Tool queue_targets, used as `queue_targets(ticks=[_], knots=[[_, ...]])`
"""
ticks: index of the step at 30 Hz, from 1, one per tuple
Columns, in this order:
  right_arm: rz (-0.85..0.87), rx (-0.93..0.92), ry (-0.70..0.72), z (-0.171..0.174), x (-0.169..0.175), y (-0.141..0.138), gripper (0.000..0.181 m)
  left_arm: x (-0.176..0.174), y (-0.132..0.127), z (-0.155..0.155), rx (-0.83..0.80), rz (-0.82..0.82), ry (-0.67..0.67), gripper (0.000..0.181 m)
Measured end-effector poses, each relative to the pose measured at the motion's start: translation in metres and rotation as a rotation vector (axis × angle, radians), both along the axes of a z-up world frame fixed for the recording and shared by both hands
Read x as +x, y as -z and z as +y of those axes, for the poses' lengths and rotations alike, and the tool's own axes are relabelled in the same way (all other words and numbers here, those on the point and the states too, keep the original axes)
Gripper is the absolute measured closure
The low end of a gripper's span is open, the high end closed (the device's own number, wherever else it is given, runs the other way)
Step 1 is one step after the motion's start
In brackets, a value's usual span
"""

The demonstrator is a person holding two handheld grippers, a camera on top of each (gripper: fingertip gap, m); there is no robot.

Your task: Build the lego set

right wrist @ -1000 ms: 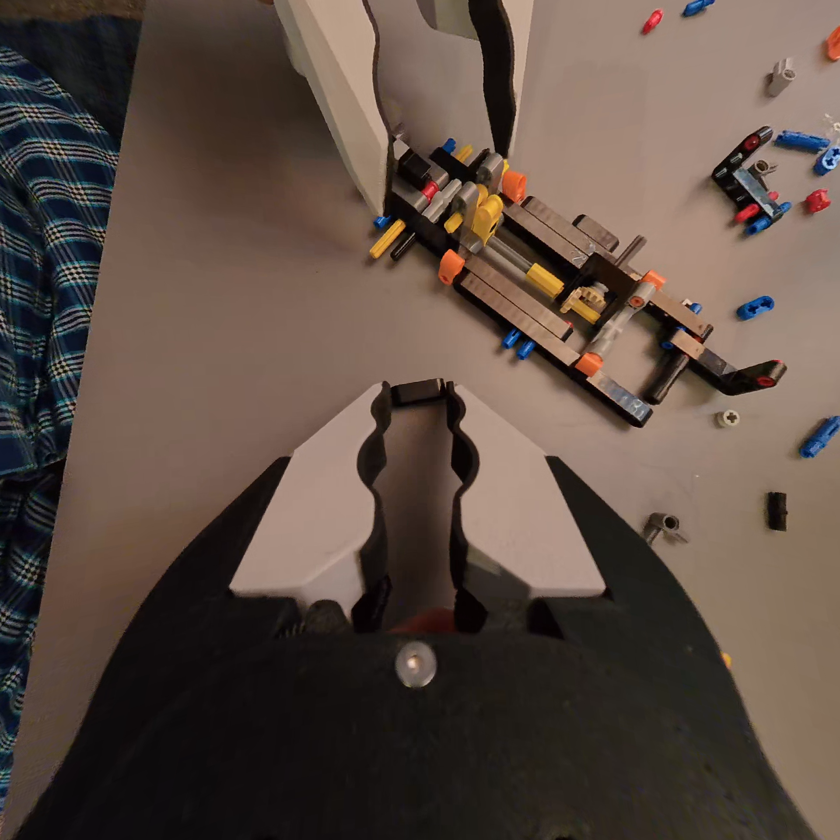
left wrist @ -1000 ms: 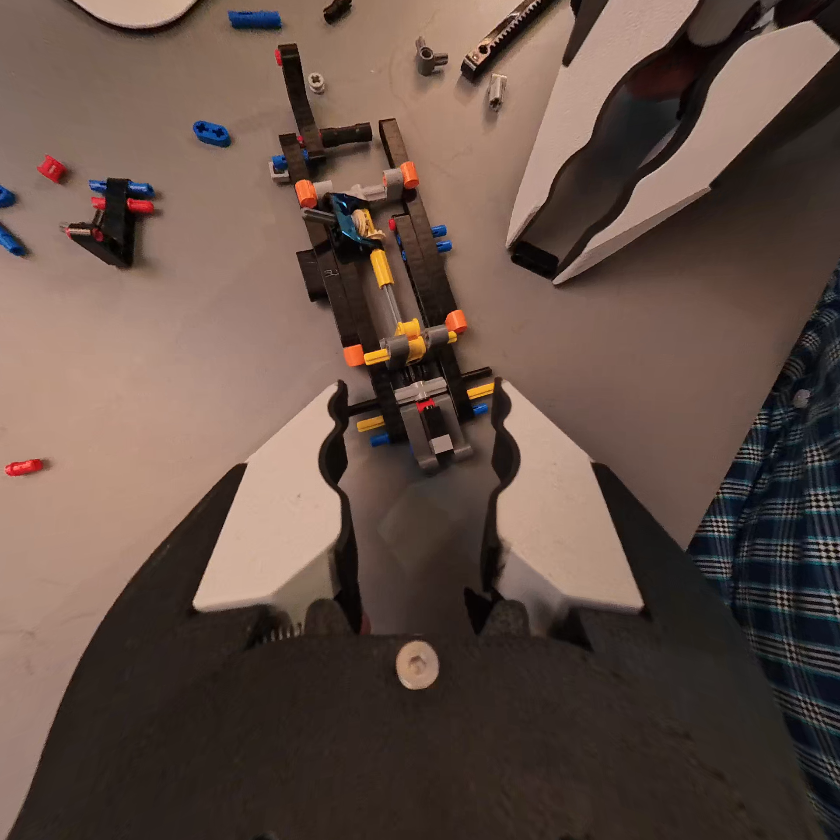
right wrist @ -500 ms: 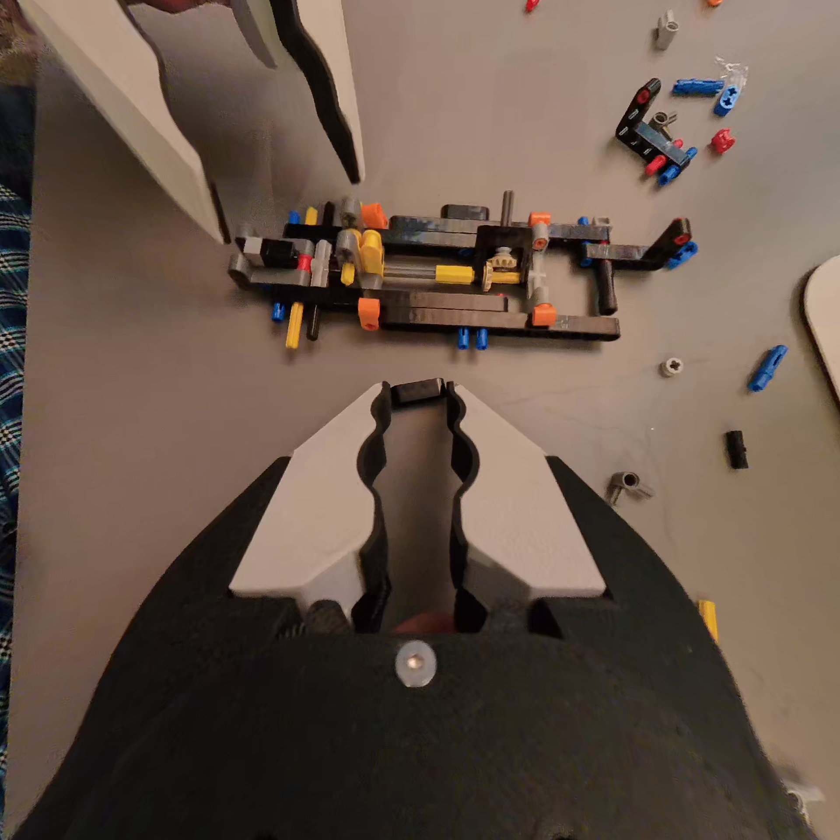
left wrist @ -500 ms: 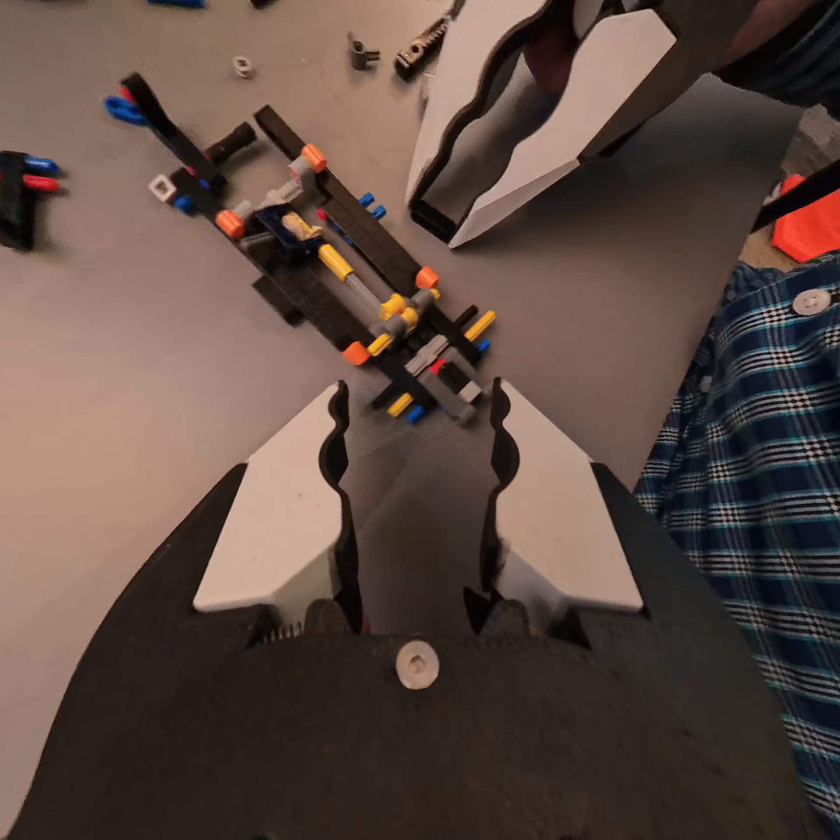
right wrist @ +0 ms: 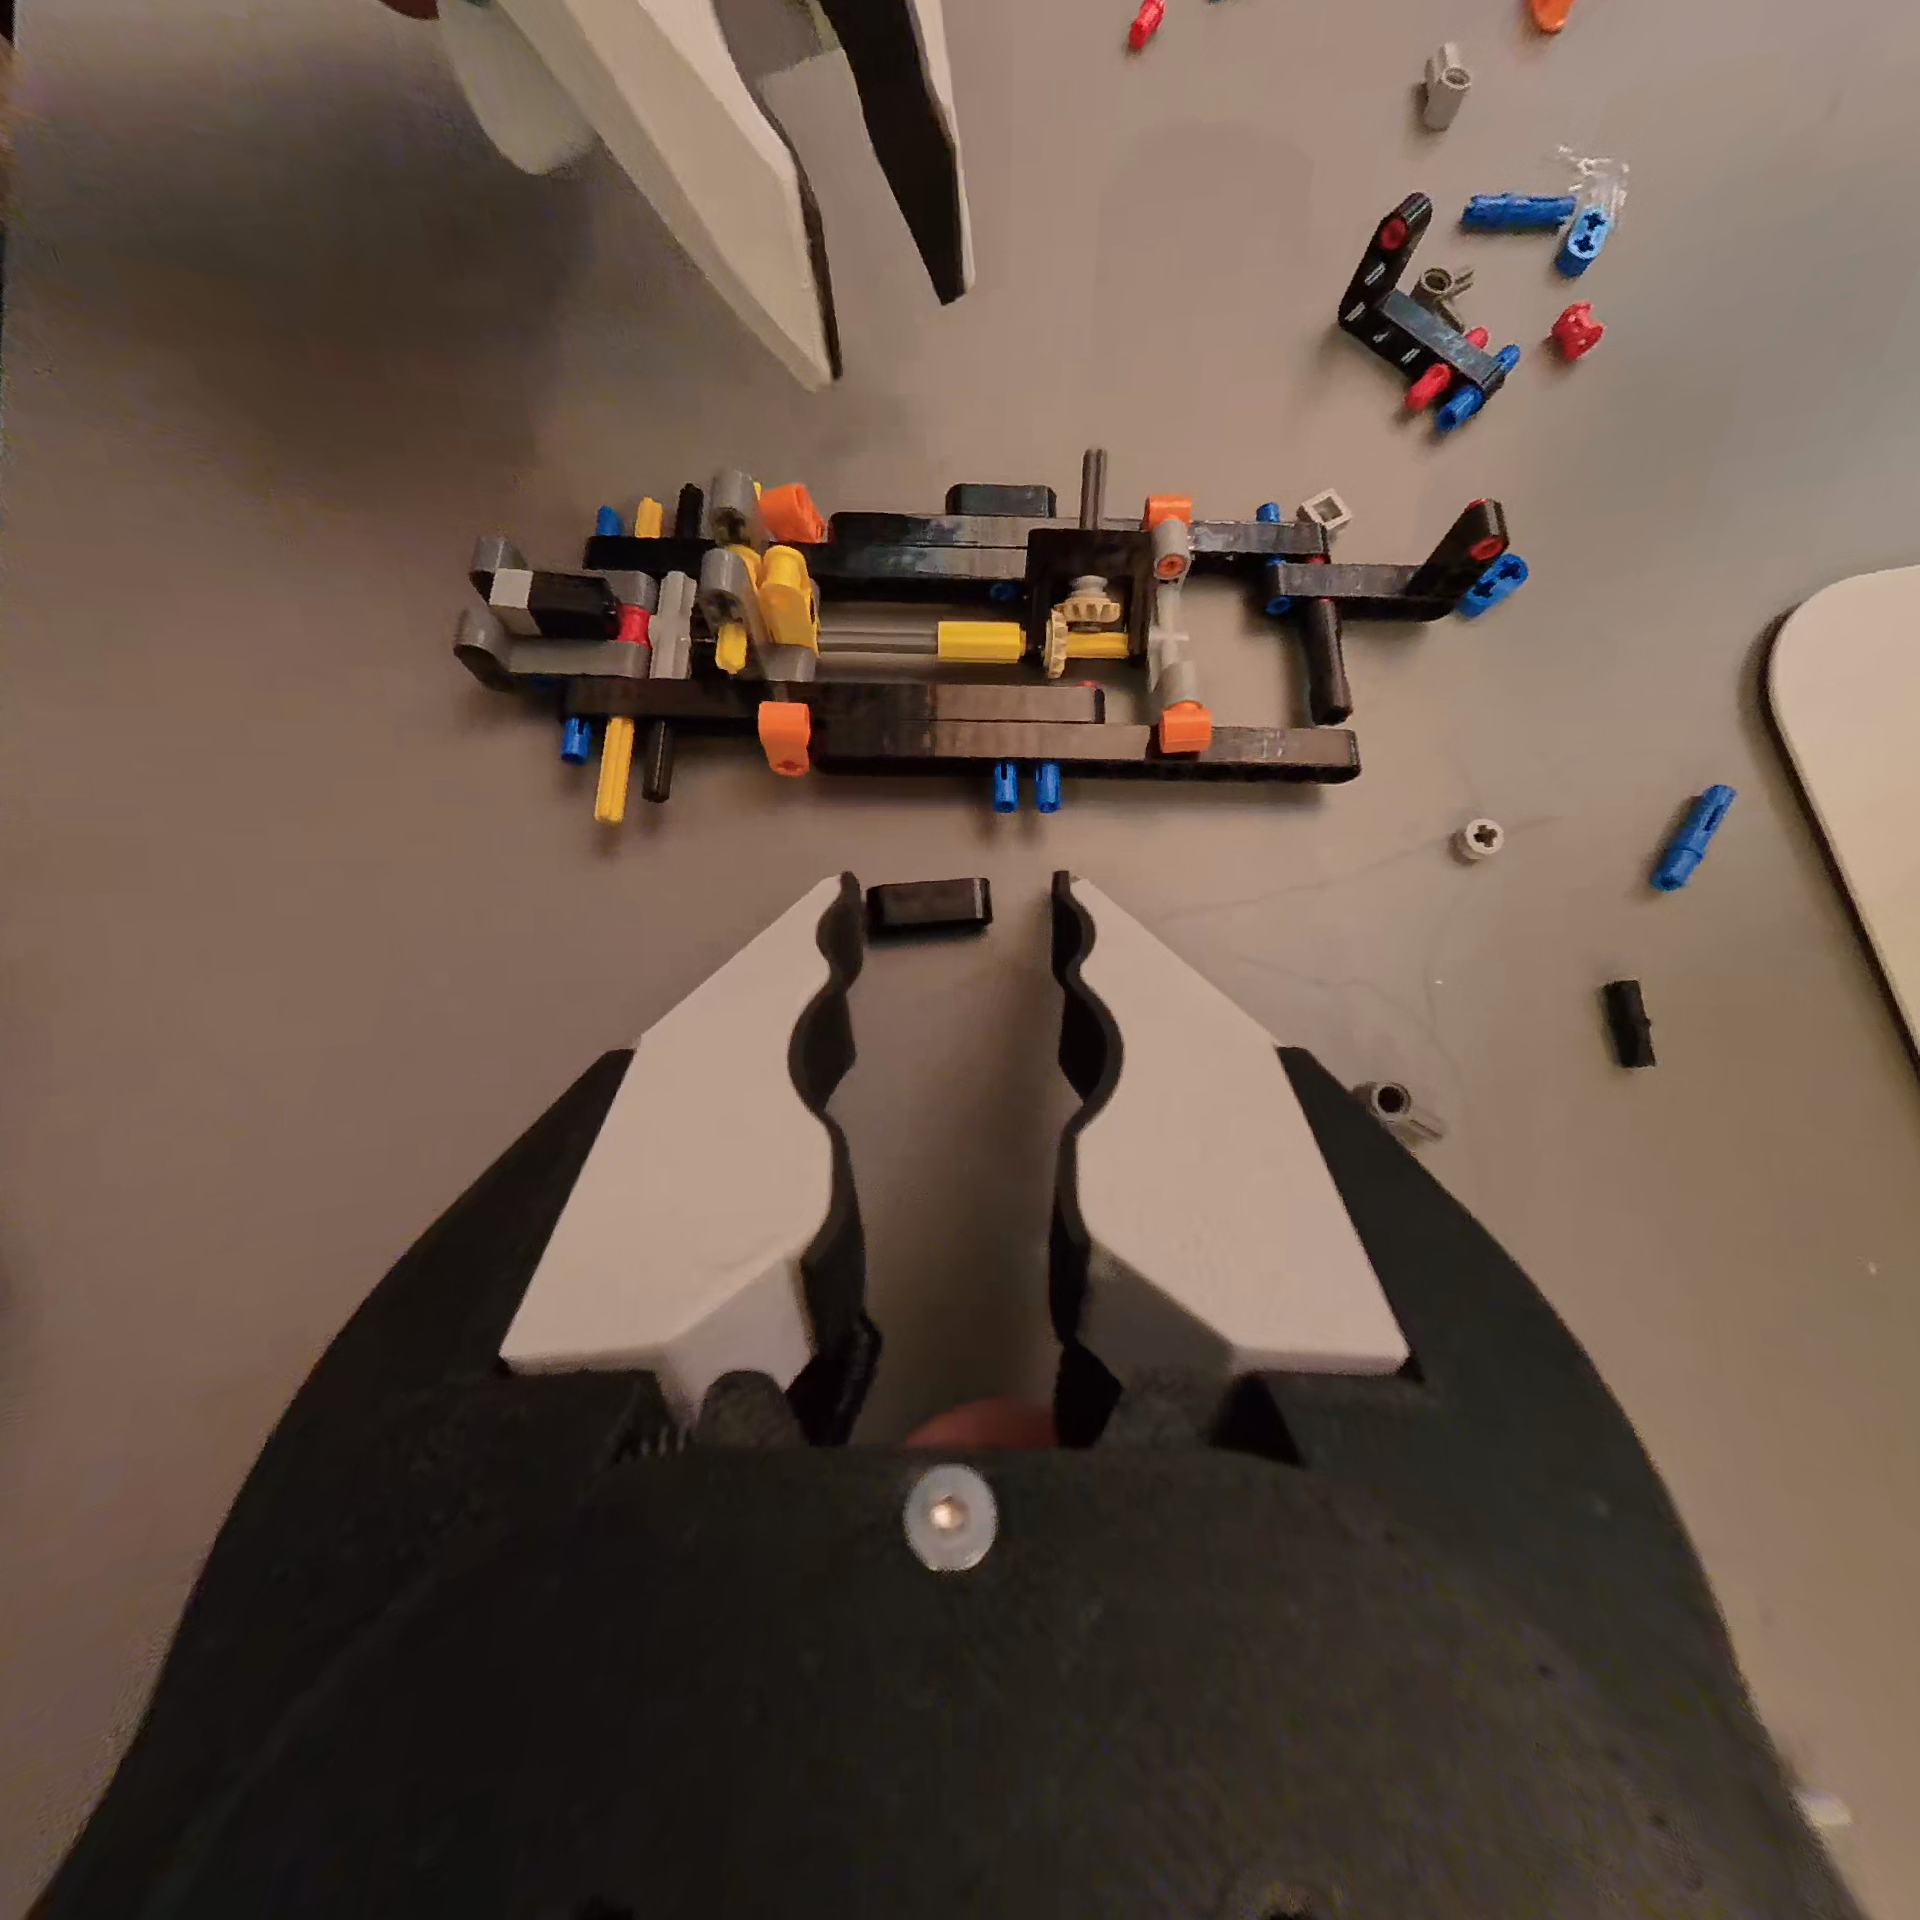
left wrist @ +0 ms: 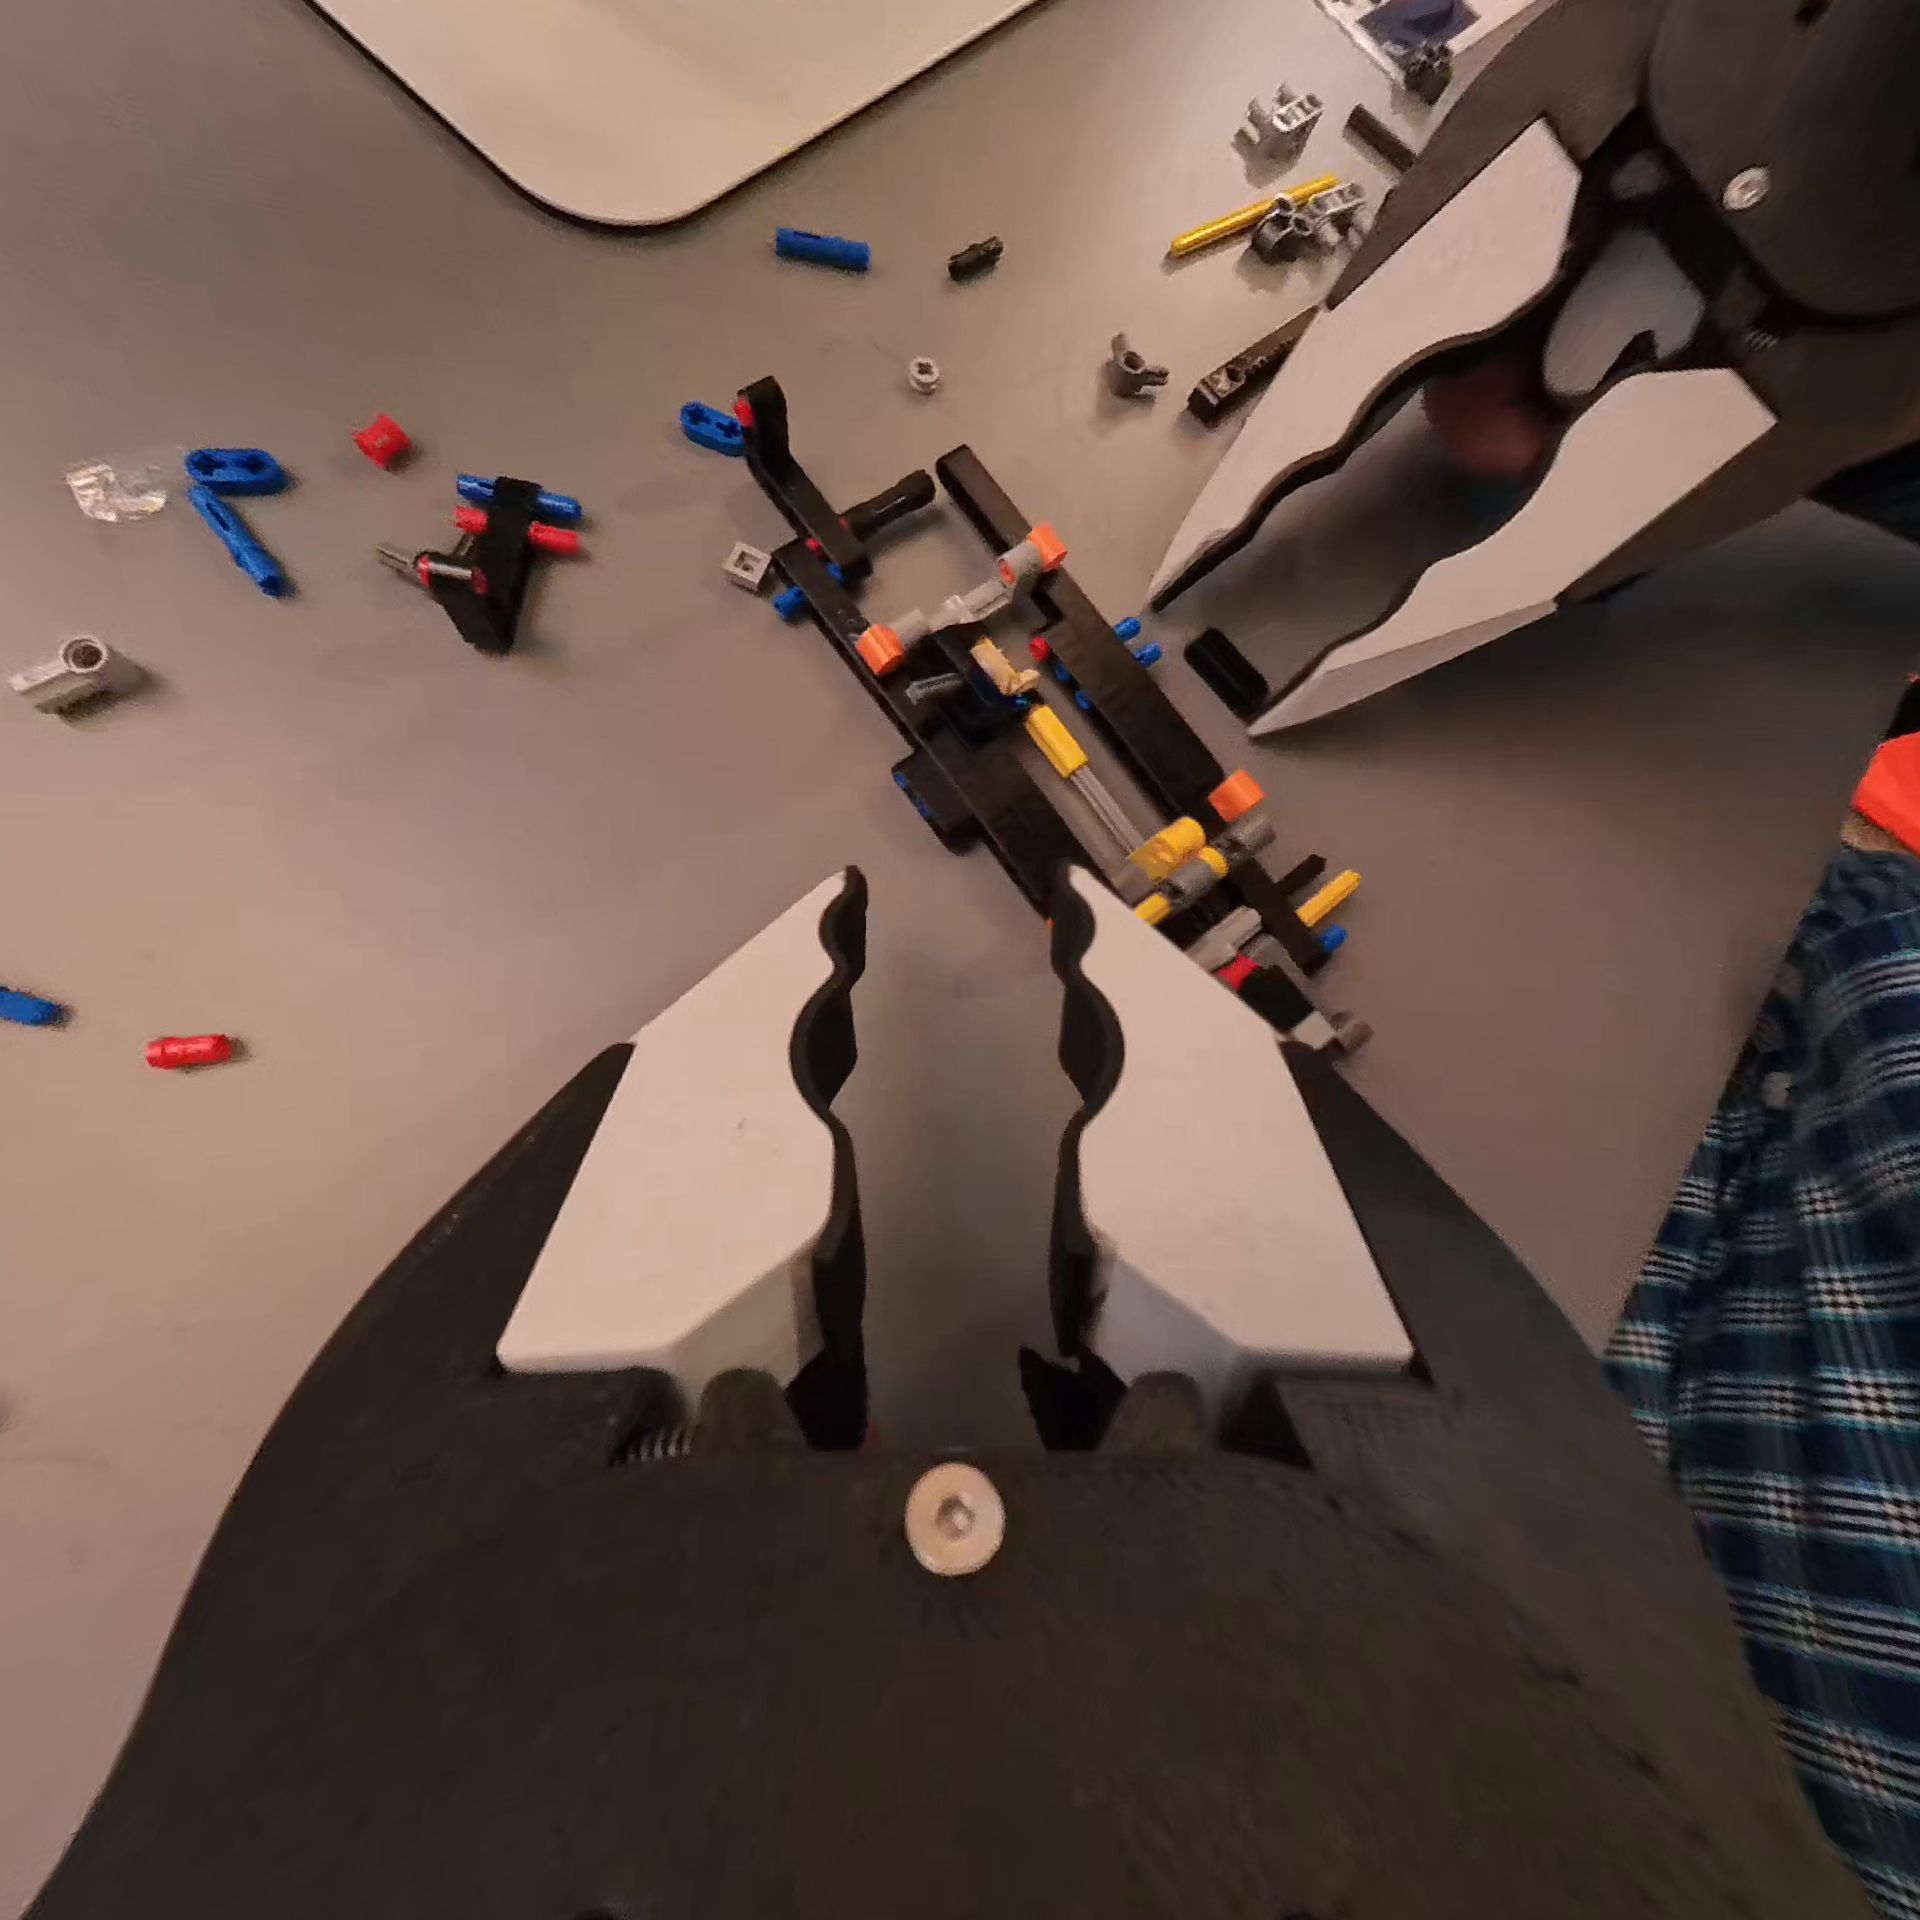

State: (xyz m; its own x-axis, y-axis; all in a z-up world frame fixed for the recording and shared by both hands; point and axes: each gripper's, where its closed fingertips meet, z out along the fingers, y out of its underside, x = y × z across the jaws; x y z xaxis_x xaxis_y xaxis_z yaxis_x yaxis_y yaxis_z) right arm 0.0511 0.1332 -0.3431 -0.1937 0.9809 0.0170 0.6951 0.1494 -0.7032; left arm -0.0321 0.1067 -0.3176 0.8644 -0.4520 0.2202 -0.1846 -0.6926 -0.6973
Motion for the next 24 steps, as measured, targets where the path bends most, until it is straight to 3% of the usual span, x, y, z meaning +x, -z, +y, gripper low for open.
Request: queue_targets(ticks=[6, 8, 24], knots=[[-0.014, 0.008, -0.027, -0.002, 0.006, 0.0, 0.149, 0.006, 0.015, 0.008, -0.049, 0.031, 0.034, 0.141], [0.0, -0.003, -0.033, -0.005, 0.006, 0.0, 0.16, 0.01, 0.016, 0.009, -0.05, 0.022, 0.039, 0.142], [0.023, 0.004, 0.018, 0.006, 0.0, -0.003, 0.161, 0.022, 0.021, 0.01, -0.048, 0.011, 0.062, 0.149]])
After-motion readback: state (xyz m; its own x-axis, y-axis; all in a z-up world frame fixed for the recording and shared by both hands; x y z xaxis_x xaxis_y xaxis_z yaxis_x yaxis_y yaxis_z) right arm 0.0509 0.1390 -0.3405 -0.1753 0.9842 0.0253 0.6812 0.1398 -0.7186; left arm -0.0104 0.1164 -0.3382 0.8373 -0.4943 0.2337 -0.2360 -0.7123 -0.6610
